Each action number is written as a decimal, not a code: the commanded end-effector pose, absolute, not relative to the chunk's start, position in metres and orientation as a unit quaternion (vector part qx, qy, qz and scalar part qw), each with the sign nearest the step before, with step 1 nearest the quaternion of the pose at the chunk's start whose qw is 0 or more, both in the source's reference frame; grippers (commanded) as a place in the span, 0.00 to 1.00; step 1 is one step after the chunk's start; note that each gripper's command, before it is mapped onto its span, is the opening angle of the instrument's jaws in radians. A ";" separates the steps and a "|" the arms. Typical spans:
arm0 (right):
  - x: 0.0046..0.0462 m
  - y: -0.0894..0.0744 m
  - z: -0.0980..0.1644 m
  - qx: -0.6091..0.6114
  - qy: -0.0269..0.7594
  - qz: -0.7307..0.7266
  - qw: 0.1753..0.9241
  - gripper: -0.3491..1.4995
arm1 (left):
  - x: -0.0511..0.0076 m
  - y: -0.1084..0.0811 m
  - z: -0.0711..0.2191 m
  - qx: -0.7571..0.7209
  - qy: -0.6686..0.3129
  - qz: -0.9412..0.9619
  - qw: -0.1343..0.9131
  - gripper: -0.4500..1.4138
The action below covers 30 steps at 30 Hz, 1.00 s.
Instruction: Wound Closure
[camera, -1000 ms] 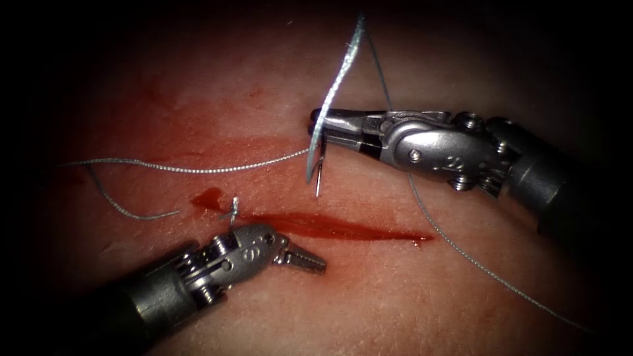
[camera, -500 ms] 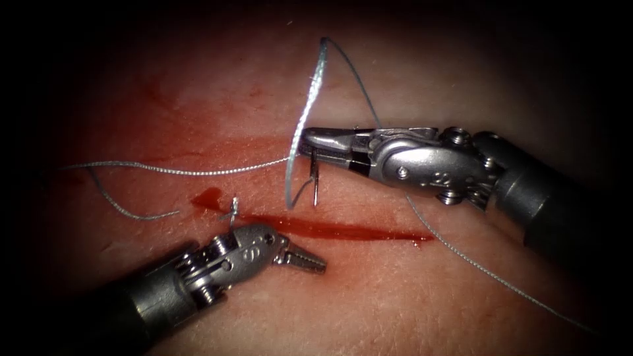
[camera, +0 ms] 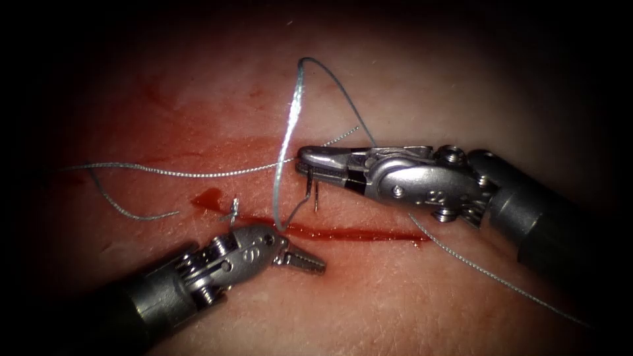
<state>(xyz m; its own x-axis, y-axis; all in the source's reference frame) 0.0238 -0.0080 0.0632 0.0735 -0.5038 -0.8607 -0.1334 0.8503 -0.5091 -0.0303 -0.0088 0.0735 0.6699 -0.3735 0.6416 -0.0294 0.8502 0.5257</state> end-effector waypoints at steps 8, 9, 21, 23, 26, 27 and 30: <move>0.0242 -0.006 0.063 -0.215 0.690 -0.054 0.689 0.00 | -0.0297 -0.009 0.075 0.254 -0.351 -0.079 0.898 0.00; 0.0242 -0.006 0.063 -0.215 0.691 -0.053 0.688 0.00 | -0.0296 -0.009 0.075 0.255 -0.349 -0.078 0.899 0.00; 0.0242 -0.005 0.061 -0.208 0.699 -0.028 0.684 0.00 | -0.0287 -0.011 0.076 0.265 -0.327 -0.061 0.905 0.00; 0.0242 -0.005 0.061 -0.189 0.707 -0.001 0.682 0.00 | -0.0286 -0.011 0.076 0.265 -0.326 -0.060 0.906 0.00; 0.0242 -0.006 0.061 -0.174 0.705 0.028 0.687 0.00 | -0.0286 -0.011 0.076 0.265 -0.323 -0.060 0.907 0.00; 0.0242 -0.006 0.061 -0.160 0.706 0.047 0.688 0.00 | -0.0286 -0.011 0.076 0.265 -0.323 -0.060 0.907 0.00; 0.0241 -0.006 0.061 -0.134 0.710 0.075 0.687 0.00 | -0.0285 -0.011 0.076 0.265 -0.323 -0.059 0.907 0.00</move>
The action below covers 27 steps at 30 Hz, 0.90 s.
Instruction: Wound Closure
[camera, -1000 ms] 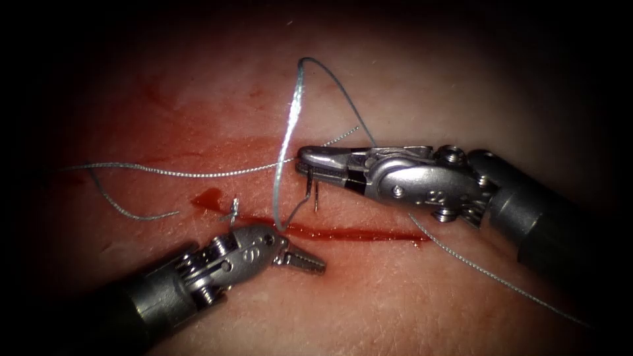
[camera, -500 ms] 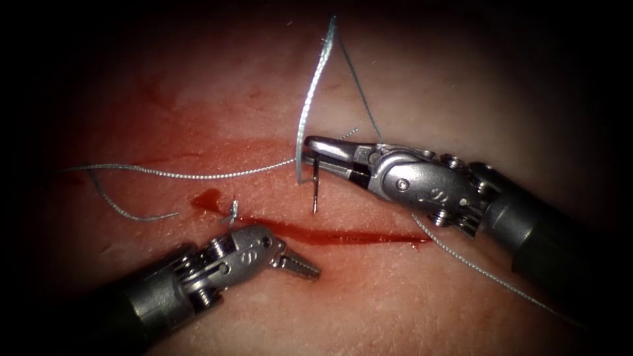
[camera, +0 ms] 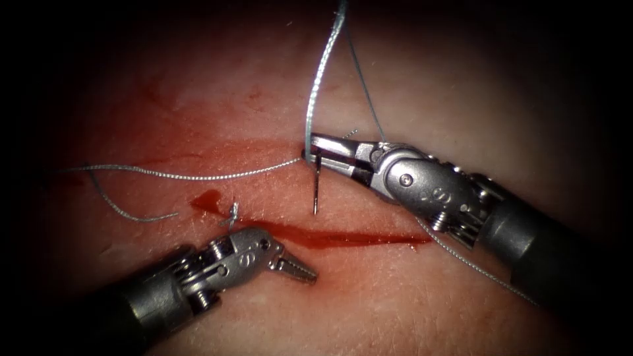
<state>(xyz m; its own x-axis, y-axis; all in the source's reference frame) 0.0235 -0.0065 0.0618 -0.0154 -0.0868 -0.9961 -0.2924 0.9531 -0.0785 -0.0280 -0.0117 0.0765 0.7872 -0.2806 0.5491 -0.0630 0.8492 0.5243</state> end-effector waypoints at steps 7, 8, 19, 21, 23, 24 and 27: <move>0.0241 -0.006 0.061 -0.059 0.716 0.154 0.678 0.00 | -0.0284 -0.011 0.076 0.265 -0.319 -0.058 0.908 0.00; 0.0241 -0.006 0.061 -0.047 0.717 0.167 0.675 0.00 | -0.0284 -0.011 0.076 0.265 -0.319 -0.058 0.908 0.00; 0.0241 -0.005 0.061 0.001 0.701 0.287 0.653 0.00 | -0.0284 -0.011 0.076 0.264 -0.319 -0.057 0.908 0.00; 0.0240 -0.005 0.061 0.012 0.694 0.323 0.644 0.00 | -0.0284 -0.011 0.076 0.264 -0.319 -0.057 0.908 0.00; 0.0240 -0.005 0.061 0.027 0.690 0.352 0.632 0.00 | -0.0284 -0.011 0.076 0.265 -0.319 -0.057 0.908 0.00; 0.0240 -0.005 0.061 0.035 0.687 0.367 0.626 0.00 | -0.0284 -0.011 0.076 0.265 -0.319 -0.057 0.908 0.00; 0.0240 -0.005 0.061 0.078 0.666 0.430 0.605 0.00 | -0.0285 -0.011 0.076 0.268 -0.318 -0.059 0.908 0.02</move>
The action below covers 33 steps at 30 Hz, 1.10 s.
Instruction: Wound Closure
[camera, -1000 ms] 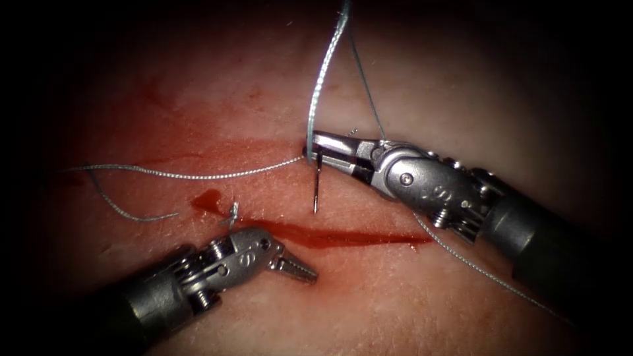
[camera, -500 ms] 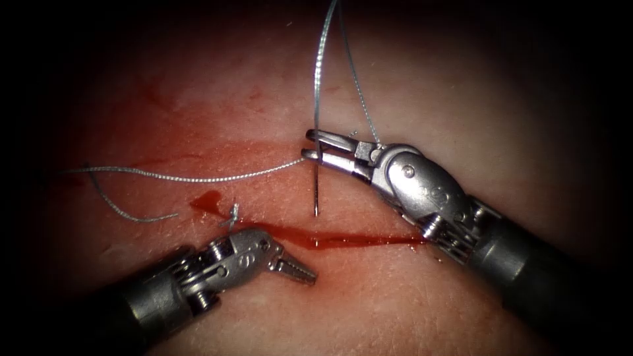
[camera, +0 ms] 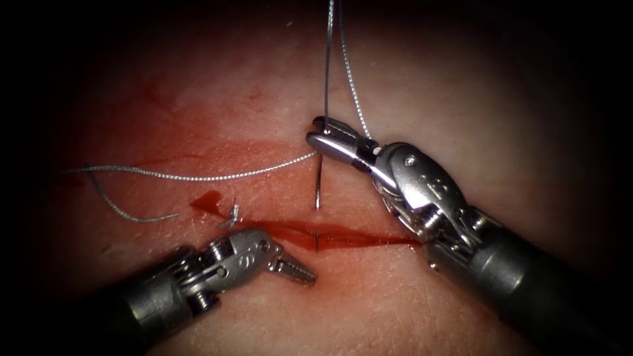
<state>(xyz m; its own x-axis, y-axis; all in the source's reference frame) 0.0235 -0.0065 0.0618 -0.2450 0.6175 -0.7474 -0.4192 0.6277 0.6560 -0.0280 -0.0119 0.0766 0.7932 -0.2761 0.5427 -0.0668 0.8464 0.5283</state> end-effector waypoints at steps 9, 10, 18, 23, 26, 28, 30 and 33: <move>0.0235 -0.007 0.062 0.123 0.646 0.525 0.541 0.00 | -0.0286 -0.008 0.070 0.308 -0.415 -0.064 0.854 0.71; 0.0233 -0.007 0.063 0.137 0.641 0.542 0.527 0.00 | -0.0289 -0.007 0.068 0.310 -0.428 -0.052 0.848 0.73; 0.0229 -0.007 0.066 0.164 0.629 0.597 0.470 0.00 | -0.0298 -0.003 0.062 0.202 -0.473 0.057 0.856 0.68; 0.0235 -0.008 0.067 0.187 0.621 0.618 0.444 0.00 | -0.0317 0.000 0.060 0.085 -0.501 0.152 0.847 0.61; 0.0247 -0.009 0.067 0.200 0.616 0.627 0.432 0.00 | -0.0334 0.002 0.059 0.006 -0.524 0.219 0.823 0.55; 0.0259 -0.010 0.066 0.209 0.613 0.631 0.426 0.00 | -0.0350 0.001 0.060 -0.017 -0.516 0.233 0.824 0.54; 0.0263 -0.010 0.066 0.208 0.613 0.633 0.425 0.00 | -0.0353 0.001 0.061 -0.020 -0.515 0.237 0.824 0.51; 0.0263 -0.010 0.066 0.210 0.610 0.635 0.424 0.00 | -0.0351 0.000 0.062 -0.007 -0.524 0.251 0.814 0.47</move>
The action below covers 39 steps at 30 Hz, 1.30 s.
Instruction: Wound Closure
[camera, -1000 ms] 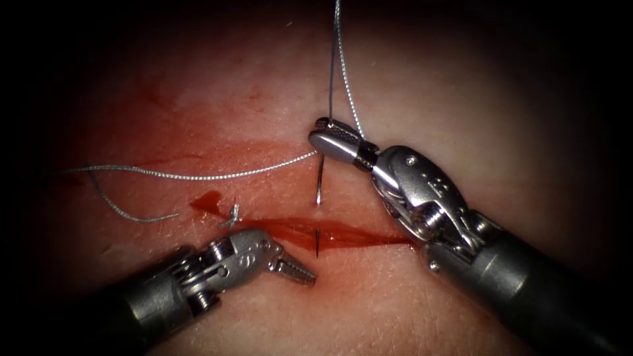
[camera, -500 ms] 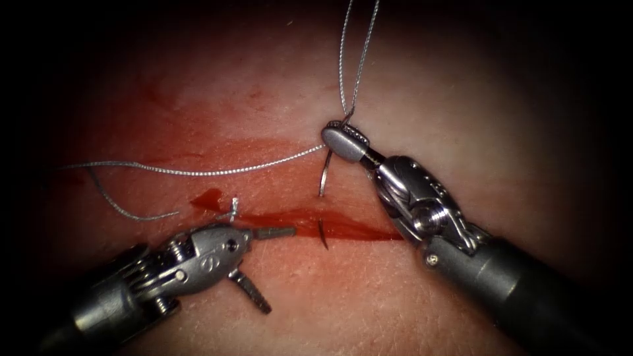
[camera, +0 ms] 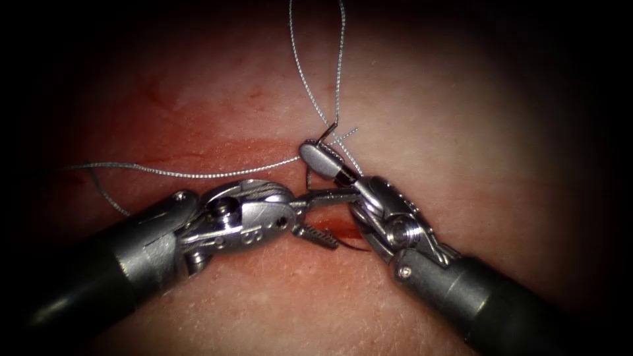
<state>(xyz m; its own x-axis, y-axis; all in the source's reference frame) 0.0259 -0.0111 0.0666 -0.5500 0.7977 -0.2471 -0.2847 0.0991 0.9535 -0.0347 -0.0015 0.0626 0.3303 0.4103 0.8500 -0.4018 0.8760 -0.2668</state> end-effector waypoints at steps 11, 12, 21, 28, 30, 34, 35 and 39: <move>0.0259 -0.010 0.066 0.210 0.611 0.634 0.424 0.00 | -0.0344 -0.002 0.063 0.017 -0.493 0.278 0.824 0.50; 0.0259 -0.010 0.066 0.209 0.611 0.635 0.424 0.00 | -0.0345 -0.002 0.063 0.016 -0.492 0.277 0.825 0.50; 0.0260 -0.010 0.066 0.195 0.610 0.645 0.417 0.00 | -0.0364 -0.002 0.065 0.004 -0.470 0.273 0.840 0.44; 0.0260 -0.010 0.065 0.194 0.611 0.648 0.411 0.00 | -0.0348 -0.003 0.065 0.066 -0.433 0.182 0.880 0.00; 0.0260 -0.010 0.065 0.190 0.614 0.646 0.413 0.00 | -0.0346 -0.002 0.065 0.074 -0.433 0.167 0.883 0.00; 0.0261 -0.010 0.065 0.146 0.625 0.629 0.438 0.51 | -0.0342 -0.003 0.064 0.113 -0.434 0.127 0.885 0.00; 0.0260 -0.010 0.065 0.119 0.628 0.626 0.446 0.76 | -0.0340 -0.003 0.064 0.128 -0.445 0.107 0.880 0.00; 0.0247 -0.008 0.062 0.022 0.660 0.590 0.465 0.93 | -0.0332 -0.003 0.063 0.172 -0.499 0.005 0.849 0.00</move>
<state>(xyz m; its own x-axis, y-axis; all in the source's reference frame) 0.0242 -0.0095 0.0624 -0.5626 0.5682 -0.6005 -0.5290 0.3108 0.7896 -0.0326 -0.0037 0.0628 0.4920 -0.2204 0.8422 -0.1567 0.9292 0.3347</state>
